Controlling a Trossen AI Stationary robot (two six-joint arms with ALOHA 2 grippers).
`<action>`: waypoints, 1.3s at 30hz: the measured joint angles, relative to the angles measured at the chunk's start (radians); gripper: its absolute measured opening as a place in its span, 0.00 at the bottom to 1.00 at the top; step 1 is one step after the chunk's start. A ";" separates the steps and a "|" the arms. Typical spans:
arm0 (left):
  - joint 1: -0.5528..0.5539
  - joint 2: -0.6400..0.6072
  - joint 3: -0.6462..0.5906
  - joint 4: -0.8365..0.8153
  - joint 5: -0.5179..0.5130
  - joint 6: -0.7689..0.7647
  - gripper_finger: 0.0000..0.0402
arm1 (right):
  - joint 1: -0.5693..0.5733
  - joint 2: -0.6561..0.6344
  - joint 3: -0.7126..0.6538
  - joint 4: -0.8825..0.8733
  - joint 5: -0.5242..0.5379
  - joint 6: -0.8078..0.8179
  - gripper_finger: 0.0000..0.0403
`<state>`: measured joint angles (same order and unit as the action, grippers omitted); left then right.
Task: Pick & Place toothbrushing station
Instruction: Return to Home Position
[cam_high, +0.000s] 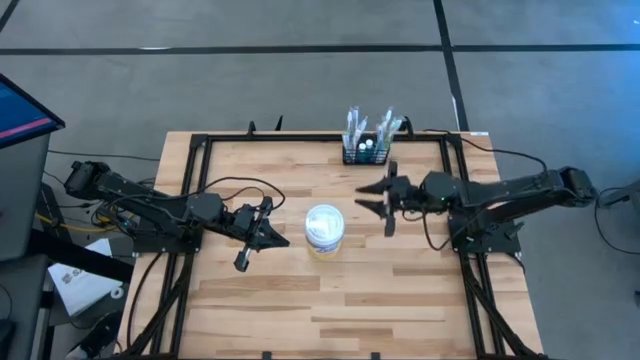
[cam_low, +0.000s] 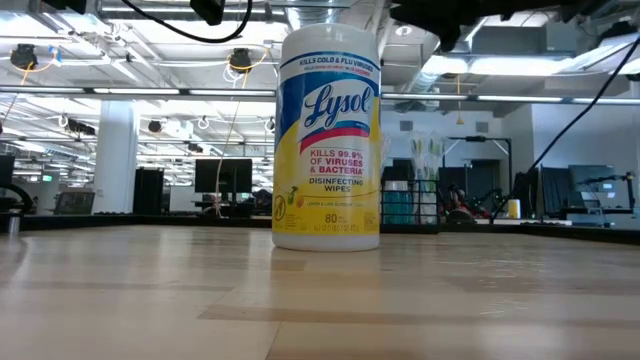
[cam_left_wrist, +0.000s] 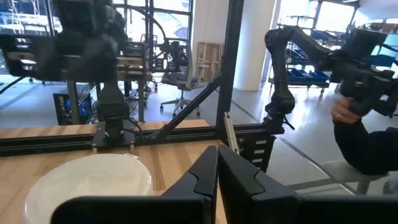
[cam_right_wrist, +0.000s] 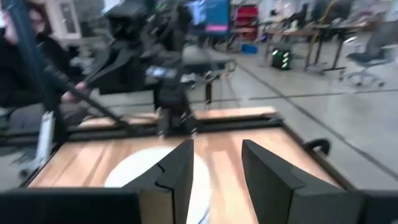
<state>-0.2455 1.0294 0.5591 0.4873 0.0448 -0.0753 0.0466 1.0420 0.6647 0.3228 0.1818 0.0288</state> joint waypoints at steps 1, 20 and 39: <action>0.000 0.000 0.000 0.000 0.000 0.000 0.01 | 0.019 0.001 0.000 -0.015 0.000 0.001 0.31; 0.024 -0.280 -0.230 0.047 -0.211 0.011 0.01 | 0.336 -0.046 -0.015 -0.040 0.349 -0.141 0.28; 0.024 -0.687 -0.548 0.054 -0.405 -0.016 0.01 | 0.372 -0.540 -0.441 0.133 0.445 -0.164 0.28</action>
<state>-0.2211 0.3419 0.0106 0.5411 -0.3599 -0.0915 0.4188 0.5019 0.2241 0.4562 0.6265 -0.1352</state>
